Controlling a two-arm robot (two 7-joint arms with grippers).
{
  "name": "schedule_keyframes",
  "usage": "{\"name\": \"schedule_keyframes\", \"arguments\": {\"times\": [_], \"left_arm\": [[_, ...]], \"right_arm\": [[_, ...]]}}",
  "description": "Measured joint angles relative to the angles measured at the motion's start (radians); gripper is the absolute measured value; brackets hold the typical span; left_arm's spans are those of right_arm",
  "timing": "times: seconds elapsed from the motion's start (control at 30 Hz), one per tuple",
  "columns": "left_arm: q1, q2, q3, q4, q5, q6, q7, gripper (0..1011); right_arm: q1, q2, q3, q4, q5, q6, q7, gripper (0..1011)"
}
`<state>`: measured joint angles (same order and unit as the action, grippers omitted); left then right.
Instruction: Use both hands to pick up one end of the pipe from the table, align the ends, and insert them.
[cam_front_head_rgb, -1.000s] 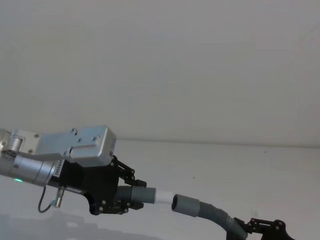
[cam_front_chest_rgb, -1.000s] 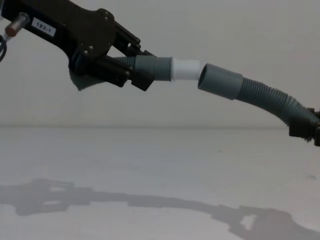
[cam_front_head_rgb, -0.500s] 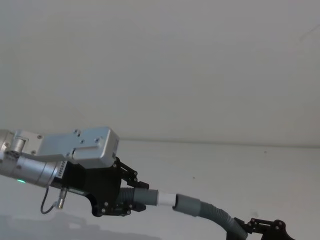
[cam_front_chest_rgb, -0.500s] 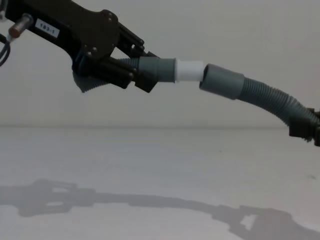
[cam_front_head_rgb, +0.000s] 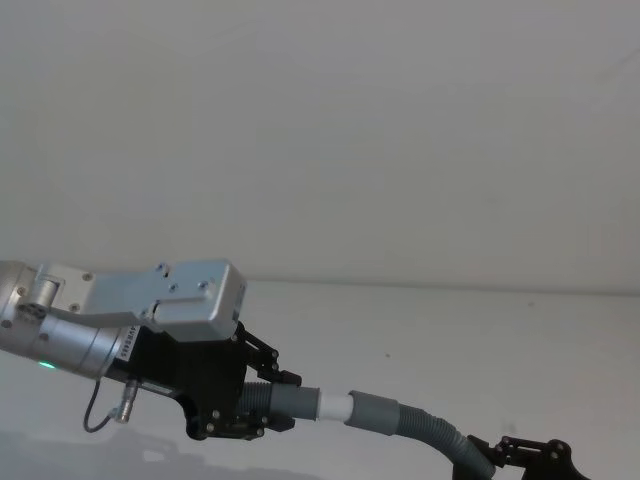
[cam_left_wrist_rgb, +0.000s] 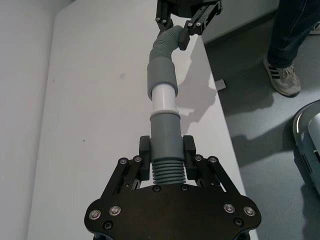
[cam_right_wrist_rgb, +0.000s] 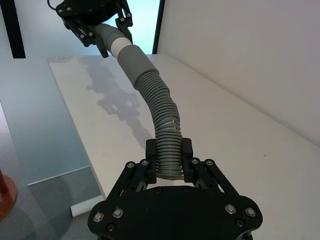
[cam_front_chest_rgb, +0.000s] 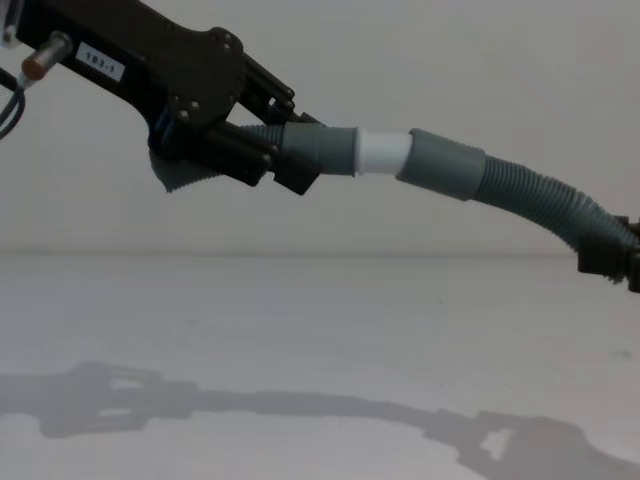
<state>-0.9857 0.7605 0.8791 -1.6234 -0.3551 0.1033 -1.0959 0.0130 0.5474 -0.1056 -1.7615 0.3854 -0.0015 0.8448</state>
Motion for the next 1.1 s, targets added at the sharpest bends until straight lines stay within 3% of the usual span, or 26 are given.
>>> {"name": "schedule_keyframes", "arguments": {"times": [0.67,1.1], "left_arm": [[-0.061,-0.018,0.039,0.014,0.050,0.052,-0.016,352],[-0.103,-0.056,0.060,0.050,0.070,0.037,-0.024,352]], "right_arm": [[0.007,0.012,-0.010,0.003,0.002,-0.040,0.022,255],[0.011,0.025,-0.019,-0.010,-0.001,-0.067,0.029,255]]}}
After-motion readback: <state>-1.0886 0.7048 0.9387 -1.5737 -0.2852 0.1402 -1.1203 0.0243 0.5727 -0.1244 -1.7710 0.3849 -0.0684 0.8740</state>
